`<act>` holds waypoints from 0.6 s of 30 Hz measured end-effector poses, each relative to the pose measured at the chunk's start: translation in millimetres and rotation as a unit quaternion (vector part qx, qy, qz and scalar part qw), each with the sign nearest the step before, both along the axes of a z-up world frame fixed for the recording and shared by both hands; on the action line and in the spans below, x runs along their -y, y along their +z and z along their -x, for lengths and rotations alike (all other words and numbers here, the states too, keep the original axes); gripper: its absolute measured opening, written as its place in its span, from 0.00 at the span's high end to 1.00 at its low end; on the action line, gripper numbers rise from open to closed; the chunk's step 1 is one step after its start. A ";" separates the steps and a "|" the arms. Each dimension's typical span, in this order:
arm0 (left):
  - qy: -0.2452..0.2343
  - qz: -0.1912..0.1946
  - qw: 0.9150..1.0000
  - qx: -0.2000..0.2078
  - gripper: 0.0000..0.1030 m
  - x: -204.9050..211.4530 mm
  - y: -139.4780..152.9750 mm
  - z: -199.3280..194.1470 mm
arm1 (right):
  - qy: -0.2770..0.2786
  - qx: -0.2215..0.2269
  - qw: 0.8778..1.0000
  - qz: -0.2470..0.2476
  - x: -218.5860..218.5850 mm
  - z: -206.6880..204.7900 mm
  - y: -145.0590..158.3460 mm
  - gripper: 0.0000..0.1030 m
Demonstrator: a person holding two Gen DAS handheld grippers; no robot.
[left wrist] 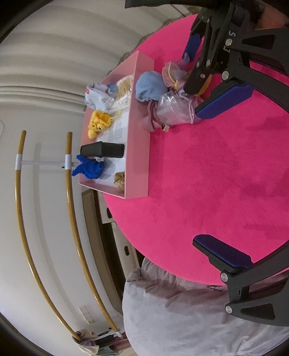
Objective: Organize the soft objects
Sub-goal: 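Grasp the organza scrunchie with the right tool while the left tool grasps the clear plastic bag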
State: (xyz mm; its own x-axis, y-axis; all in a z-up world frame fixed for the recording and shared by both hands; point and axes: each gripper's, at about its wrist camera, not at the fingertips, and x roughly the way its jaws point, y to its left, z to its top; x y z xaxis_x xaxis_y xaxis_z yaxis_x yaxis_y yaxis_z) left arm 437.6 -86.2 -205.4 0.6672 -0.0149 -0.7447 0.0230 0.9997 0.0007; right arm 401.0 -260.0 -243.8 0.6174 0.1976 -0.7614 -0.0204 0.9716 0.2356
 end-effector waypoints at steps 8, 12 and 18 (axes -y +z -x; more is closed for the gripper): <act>-0.007 0.004 1.000 -0.002 0.00 3.1 -10.4 -11.3 | 0.007 0.010 1.000 -0.009 1.3 10.1 9.5 0.41; -0.001 0.006 1.000 -0.003 0.00 -0.9 -12.3 -12.9 | 0.003 0.006 1.000 -0.029 3.4 -2.4 4.5 0.30; 0.003 0.003 1.000 0.000 0.00 -5.3 -9.6 -10.3 | 0.007 0.011 0.998 -0.054 7.5 -6.3 0.8 0.52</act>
